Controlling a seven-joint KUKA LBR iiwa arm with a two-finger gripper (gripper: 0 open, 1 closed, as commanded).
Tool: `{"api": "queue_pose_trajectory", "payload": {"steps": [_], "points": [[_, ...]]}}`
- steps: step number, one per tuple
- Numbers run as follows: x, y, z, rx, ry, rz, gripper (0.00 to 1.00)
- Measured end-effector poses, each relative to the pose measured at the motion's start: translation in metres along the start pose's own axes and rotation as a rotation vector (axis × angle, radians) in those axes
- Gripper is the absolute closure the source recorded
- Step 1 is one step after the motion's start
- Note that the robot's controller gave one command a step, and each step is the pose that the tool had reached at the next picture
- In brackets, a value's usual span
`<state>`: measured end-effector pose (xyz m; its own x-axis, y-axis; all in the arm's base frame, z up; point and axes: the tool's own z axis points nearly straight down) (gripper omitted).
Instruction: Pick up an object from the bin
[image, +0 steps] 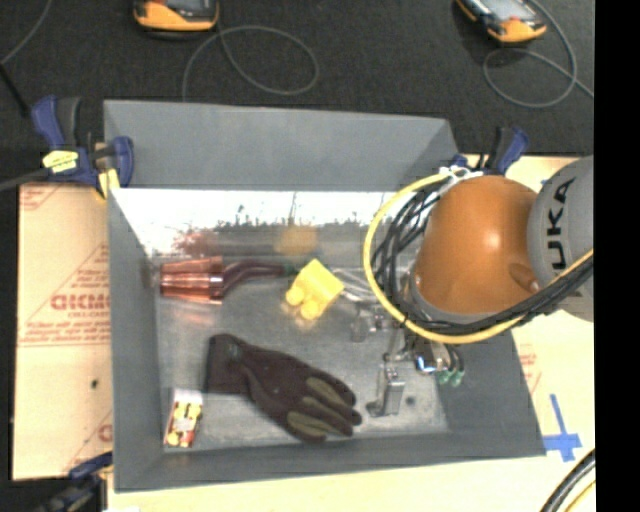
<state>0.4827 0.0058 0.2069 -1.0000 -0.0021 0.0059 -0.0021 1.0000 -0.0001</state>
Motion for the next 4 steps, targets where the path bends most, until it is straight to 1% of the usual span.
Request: {"api": "queue_pose_trajectory", "payload": {"steps": [1,2,3,4], "points": [[-0.002,0.000,-0.004,0.000,-0.009,0.000,0.00],[-0.003,-0.009,0.020,0.001,-0.016,-0.154,0.00],[0.000,-0.015,0.065,0.003,-0.010,-0.360,0.00],[-0.001,-0.026,0.083,-0.002,-0.007,-0.186,0.00]]}}
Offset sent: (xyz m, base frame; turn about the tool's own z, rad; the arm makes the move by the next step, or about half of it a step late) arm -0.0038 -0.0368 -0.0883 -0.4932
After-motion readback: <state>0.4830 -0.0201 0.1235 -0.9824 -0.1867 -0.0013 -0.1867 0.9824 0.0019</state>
